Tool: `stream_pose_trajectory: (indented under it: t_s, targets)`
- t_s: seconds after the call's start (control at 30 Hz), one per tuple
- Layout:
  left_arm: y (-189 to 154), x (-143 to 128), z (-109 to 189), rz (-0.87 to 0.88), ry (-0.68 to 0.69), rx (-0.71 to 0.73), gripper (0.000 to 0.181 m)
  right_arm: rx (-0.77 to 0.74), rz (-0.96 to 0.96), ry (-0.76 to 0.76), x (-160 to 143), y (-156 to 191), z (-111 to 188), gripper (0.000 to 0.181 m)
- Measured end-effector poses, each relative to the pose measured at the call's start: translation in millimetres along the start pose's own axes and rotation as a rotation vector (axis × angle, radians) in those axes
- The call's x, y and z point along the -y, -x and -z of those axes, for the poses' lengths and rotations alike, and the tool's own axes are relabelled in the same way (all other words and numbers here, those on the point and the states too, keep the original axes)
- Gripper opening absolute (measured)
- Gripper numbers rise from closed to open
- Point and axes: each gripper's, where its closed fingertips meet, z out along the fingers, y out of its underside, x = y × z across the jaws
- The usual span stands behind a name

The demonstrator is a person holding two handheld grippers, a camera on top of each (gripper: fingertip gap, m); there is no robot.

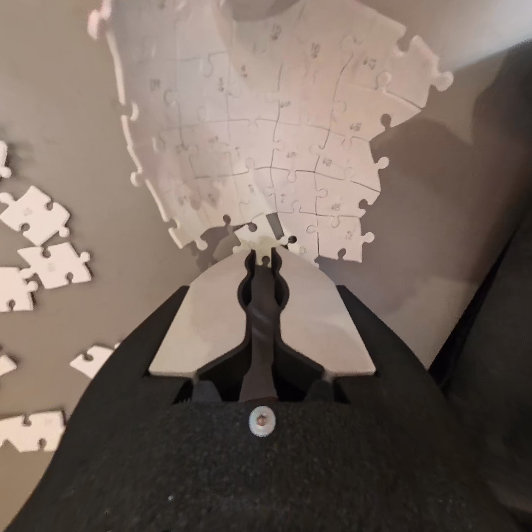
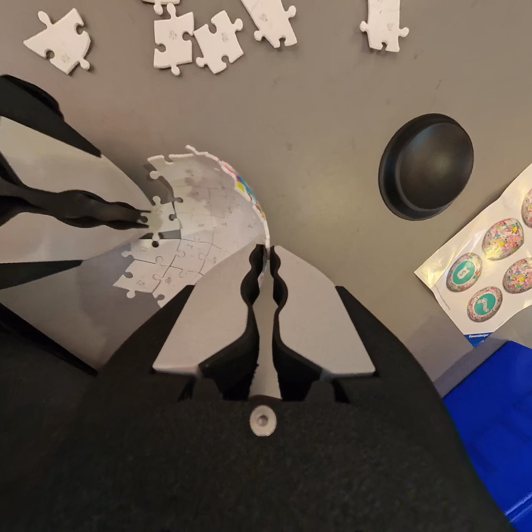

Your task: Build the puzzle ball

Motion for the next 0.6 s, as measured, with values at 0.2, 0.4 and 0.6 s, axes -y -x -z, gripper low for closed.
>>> stream_pose_trajectory:
  t_s: [0.2,0.4,0.6]
  targets:
    - [-5,5,-3,-0.027,-0.014,-0.084,0.009,0.004,0.023,0.005,2,0,-1,0.004]
    - [-5,5,1,-0.056,-0.015,-0.074,0.01,0.004,0.036,0.012,3,-1,-2,0.005]
    - [4,12,8,-0.06,-0.048,-0.013,0.016,0.005,0.041,0.011,3,0,-3,0.004]
